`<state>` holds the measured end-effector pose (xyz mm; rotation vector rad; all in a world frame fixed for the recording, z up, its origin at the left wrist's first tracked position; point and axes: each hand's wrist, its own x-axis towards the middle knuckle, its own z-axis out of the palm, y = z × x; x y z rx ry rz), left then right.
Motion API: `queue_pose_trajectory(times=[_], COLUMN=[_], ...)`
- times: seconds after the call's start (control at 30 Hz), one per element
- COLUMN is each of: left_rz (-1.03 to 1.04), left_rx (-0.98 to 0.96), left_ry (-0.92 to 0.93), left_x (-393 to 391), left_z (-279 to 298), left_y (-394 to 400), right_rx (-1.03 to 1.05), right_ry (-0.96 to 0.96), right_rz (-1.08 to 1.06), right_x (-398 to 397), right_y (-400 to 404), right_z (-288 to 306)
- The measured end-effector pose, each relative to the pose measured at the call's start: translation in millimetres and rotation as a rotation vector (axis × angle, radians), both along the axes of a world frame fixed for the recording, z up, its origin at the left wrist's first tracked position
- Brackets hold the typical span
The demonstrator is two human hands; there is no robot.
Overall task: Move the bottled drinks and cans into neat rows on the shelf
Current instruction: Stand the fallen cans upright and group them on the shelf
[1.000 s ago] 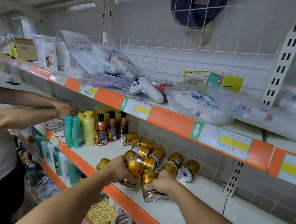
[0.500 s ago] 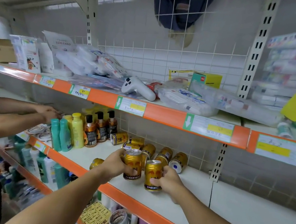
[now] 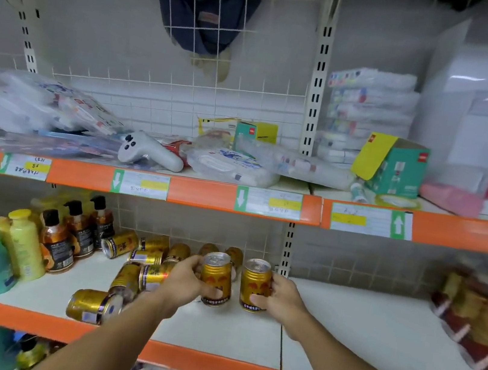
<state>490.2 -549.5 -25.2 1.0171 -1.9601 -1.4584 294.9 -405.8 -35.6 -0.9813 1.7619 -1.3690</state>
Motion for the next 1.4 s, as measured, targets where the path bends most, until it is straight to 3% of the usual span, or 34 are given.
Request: queue_pose_trajectory(times=[0.33, 0.87, 1.4], left_rz=[-0.191, -0.283, -0.214], left_rx=[-0.012, -0.012, -0.004], left_ry=[-0.012, -0.038, -0.081], left_x=[-89, -218, -296], left_z=[-3, -3, -27], left_y=[52, 165, 205], right_rx=[-0.016, 0.0, 0.076], right_ry=[-0.01, 0.005, 0.057], right_rz=[-0.195, -0.309, -0.32], right_x=[-62, -168, -248], right_y=[88, 211, 236], right_z=[5, 12, -15])
